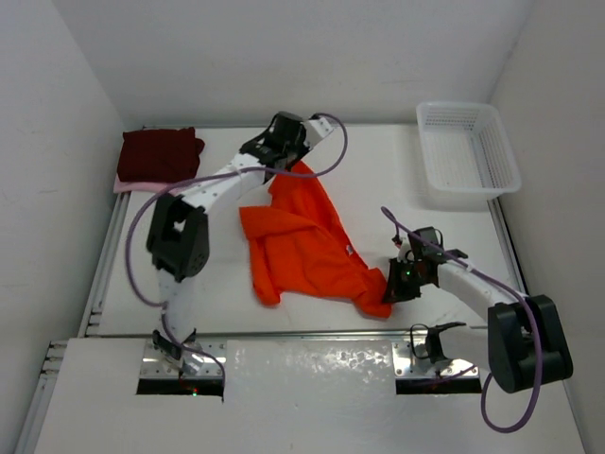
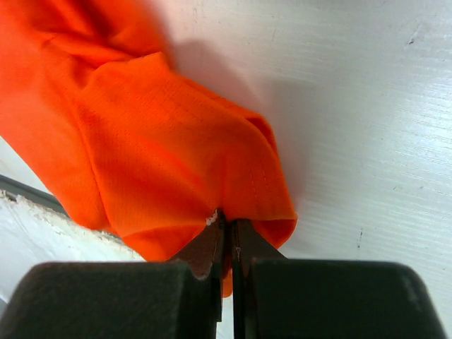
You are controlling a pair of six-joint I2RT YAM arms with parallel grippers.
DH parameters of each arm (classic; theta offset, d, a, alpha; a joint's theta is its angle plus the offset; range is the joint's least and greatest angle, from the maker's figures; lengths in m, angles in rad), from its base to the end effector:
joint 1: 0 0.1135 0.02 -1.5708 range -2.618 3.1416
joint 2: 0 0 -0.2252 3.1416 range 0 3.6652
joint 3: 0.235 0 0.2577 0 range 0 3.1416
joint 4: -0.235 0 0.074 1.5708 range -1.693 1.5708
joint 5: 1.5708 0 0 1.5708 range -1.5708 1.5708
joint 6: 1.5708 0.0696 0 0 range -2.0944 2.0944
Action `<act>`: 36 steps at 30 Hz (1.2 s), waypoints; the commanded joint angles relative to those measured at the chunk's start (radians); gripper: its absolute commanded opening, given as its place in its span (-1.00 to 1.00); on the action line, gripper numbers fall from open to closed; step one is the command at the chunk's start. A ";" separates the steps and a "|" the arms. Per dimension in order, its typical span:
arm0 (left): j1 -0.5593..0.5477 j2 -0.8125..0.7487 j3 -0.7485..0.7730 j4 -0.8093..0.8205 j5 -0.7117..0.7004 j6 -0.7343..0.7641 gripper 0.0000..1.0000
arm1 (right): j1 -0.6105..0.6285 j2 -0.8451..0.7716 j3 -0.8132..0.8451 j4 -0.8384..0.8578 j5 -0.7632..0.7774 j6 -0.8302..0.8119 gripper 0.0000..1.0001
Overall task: Fold and stack the t-shirts
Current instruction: Flatten out the tshirt
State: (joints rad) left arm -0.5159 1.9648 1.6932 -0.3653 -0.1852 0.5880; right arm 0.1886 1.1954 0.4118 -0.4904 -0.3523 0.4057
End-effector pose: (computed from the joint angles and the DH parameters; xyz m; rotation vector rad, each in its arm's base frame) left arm 0.4225 -0.2249 0.2273 1.0675 1.9303 0.2445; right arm 0.1900 0.0607 0.0554 0.2373 2.8892 0.6200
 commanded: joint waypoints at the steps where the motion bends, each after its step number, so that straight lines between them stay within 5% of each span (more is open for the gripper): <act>1: 0.039 0.224 0.269 -0.190 -0.036 -0.144 -0.49 | 0.003 -0.036 0.007 0.029 -0.013 0.010 -0.98; 5: 0.134 0.192 0.326 -0.264 0.163 -0.234 -0.22 | -0.001 -0.069 0.044 -0.034 0.031 -0.013 -0.63; 11: 0.152 -0.111 -0.056 -0.201 0.202 -0.013 -0.26 | -0.014 -0.099 0.128 -0.099 0.143 -0.036 -0.11; 16: 0.091 -0.224 -0.415 -0.140 0.144 0.246 -0.20 | -0.011 -0.041 0.173 -0.071 0.164 -0.044 -0.02; 26: 0.019 -0.118 -0.449 -0.060 0.098 0.185 -0.15 | -0.006 0.049 0.128 -0.005 0.176 -0.028 -0.02; 32: 0.019 -0.084 -0.475 -0.053 0.003 0.185 -0.33 | -0.006 0.032 0.082 0.019 0.136 -0.021 0.01; 36: 0.019 -0.130 -0.483 -0.066 0.016 0.167 -0.86 | -0.006 0.010 0.070 0.000 0.159 -0.031 0.05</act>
State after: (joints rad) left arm -0.4957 1.8824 1.2163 -0.4511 -0.1577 0.7597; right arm 0.1791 1.2442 0.4854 -0.5041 -0.1940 0.3752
